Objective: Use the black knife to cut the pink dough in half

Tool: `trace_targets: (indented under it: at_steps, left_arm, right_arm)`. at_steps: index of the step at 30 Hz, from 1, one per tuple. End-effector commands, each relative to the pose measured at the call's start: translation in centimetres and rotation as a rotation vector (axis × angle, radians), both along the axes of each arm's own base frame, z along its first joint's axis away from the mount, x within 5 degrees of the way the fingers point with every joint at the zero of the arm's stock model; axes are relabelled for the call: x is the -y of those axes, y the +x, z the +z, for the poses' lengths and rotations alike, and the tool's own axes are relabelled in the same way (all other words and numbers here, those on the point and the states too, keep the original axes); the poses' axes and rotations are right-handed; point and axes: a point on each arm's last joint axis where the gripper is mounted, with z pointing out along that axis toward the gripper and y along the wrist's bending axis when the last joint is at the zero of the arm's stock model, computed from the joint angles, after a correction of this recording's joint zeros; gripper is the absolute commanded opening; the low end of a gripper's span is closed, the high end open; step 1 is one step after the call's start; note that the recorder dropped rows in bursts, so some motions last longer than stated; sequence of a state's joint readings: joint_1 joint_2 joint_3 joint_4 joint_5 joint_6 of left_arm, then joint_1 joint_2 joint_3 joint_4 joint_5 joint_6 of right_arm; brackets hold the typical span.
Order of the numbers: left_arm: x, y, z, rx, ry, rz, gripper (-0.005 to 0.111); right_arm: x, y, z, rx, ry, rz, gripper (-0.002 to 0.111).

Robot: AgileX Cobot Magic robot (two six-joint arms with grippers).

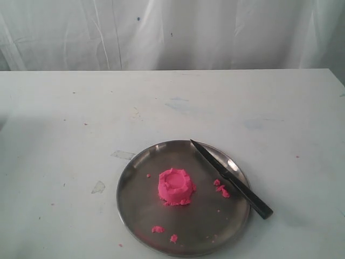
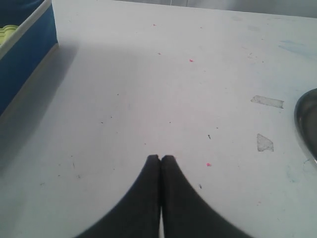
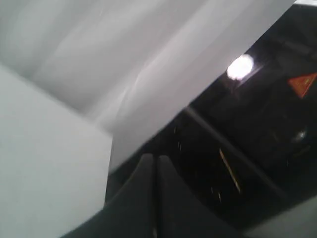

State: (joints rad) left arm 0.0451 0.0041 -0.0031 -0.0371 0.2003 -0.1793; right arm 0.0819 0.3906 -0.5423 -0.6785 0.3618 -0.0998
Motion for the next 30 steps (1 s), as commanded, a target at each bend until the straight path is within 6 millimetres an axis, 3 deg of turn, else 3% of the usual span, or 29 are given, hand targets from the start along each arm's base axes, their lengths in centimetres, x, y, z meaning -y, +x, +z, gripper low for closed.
trace_targets:
  at_steps: [1,4,6,8,9,12,15,18,21,23,28,30]
  left_arm:
    - [0.0,0.0,-0.1,-0.001,-0.005,0.001,0.0]
    - [0.0,0.0,-0.1,-0.001,-0.005,0.001,0.0]
    - [0.0,0.0,-0.1,-0.001,-0.005,0.001,0.0]
    - [0.0,0.0,-0.1,-0.001,-0.005,0.001,0.0]
    - [0.0,0.0,-0.1,-0.001,-0.005,0.001,0.0]
    - [0.0,0.0,-0.1,-0.001,-0.005,0.001,0.0]
    - [0.0,0.0,-0.1,-0.001,-0.005,0.001,0.0]
    - [0.0,0.0,-0.1,-0.001,-0.005,0.001,0.0]
    - [0.0,0.0,-0.1,-0.001,-0.005,0.001,0.0]
    - [0.0,0.0,-0.1,-0.001,-0.005,0.001,0.0]
    - [0.0,0.0,-0.1,-0.001,-0.005,0.001,0.0]
    - [0.0,0.0,-0.1,-0.001,-0.005,0.001,0.0]
  right_arm:
    - [-0.6,3.4,-2.6,-0.204,-0.027,0.023,0.0]
    - [-1.2,5.1,-3.2,-0.283,0.134,0.026,0.0]
    - [-1.5,6.7,-3.6,-0.458,0.211,-0.054,0.0]
    - [-2.2,8.1,-3.9,-0.789,0.26,-0.224,0.0]
    - [-3.1,8.9,-4.6,-1.055,0.218,-0.339,0.0]
    - [-5.8,11.5,-6.5,-1.218,0.163,-0.289,0.0]
    - [-10.2,13.7,-9.4,-1.251,0.303,-0.091,0.0]
    - [-12.4,15.0,-11.6,-1.275,0.188,0.054,0.0]
    - [-13.0,15.9,-13.6,-1.32,0.137,0.077,0.003]
    - [-13.4,16.7,-15.4,-1.349,0.099,0.096,0.019]
    - [-14.0,17.5,-15.9,-1.283,0.181,0.097,0.046]
    - [-14.0,17.5,-16.0,-1.293,0.187,0.093,0.049]
